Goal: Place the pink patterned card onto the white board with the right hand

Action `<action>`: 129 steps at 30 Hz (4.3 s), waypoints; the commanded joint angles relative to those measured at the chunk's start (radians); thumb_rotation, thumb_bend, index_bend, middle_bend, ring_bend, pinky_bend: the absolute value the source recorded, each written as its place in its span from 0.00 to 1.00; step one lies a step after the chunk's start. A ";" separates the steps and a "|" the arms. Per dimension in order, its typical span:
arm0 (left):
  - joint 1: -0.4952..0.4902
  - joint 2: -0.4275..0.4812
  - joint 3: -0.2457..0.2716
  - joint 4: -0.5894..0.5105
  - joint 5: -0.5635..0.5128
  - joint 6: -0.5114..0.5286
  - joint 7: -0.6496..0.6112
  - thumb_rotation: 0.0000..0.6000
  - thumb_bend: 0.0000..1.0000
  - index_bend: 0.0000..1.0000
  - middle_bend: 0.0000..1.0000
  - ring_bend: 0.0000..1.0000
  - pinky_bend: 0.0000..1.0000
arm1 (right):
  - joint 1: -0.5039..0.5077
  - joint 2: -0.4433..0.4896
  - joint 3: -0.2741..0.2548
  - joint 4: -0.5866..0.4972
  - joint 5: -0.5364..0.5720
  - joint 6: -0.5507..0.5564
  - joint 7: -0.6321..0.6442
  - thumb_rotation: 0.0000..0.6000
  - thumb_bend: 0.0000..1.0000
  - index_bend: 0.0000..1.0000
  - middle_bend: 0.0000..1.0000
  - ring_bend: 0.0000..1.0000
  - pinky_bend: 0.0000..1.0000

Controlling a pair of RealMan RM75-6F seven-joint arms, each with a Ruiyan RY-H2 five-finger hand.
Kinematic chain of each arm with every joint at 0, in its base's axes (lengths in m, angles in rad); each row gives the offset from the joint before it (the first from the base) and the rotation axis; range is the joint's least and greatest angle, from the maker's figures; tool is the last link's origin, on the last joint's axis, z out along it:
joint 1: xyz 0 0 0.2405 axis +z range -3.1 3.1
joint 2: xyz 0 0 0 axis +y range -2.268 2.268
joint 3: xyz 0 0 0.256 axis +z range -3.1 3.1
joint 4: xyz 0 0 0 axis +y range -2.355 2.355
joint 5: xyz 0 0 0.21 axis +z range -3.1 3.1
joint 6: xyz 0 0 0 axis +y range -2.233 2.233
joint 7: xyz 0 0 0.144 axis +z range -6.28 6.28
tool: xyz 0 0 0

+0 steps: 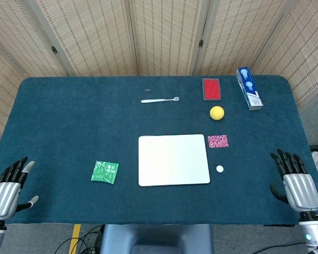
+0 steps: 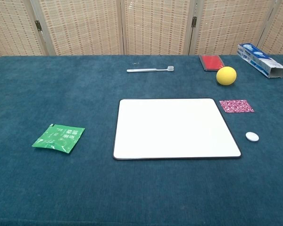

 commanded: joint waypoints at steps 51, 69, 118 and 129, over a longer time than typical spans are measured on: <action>-0.012 0.083 0.017 -0.012 0.002 -0.040 -0.235 1.00 0.21 0.00 0.00 0.00 0.15 | 0.539 -0.318 0.172 0.517 0.393 -0.692 0.067 1.00 0.18 0.26 0.00 0.00 0.00; -0.014 0.091 0.022 -0.011 0.012 -0.042 -0.265 1.00 0.21 0.00 0.00 0.00 0.15 | 0.626 -0.419 0.157 0.606 0.518 -0.742 -0.093 1.00 0.17 0.26 0.00 0.00 0.00; -0.010 0.094 0.024 -0.002 0.023 -0.026 -0.292 1.00 0.21 0.00 0.00 0.00 0.15 | 0.672 -0.366 0.162 0.440 0.595 -0.648 -0.178 1.00 0.21 0.41 0.00 0.00 0.00; -0.001 0.106 0.028 -0.002 0.047 0.003 -0.332 1.00 0.21 0.00 0.00 0.00 0.15 | 0.711 -0.407 0.136 0.313 0.599 -0.610 -0.270 1.00 0.21 0.41 0.00 0.00 0.00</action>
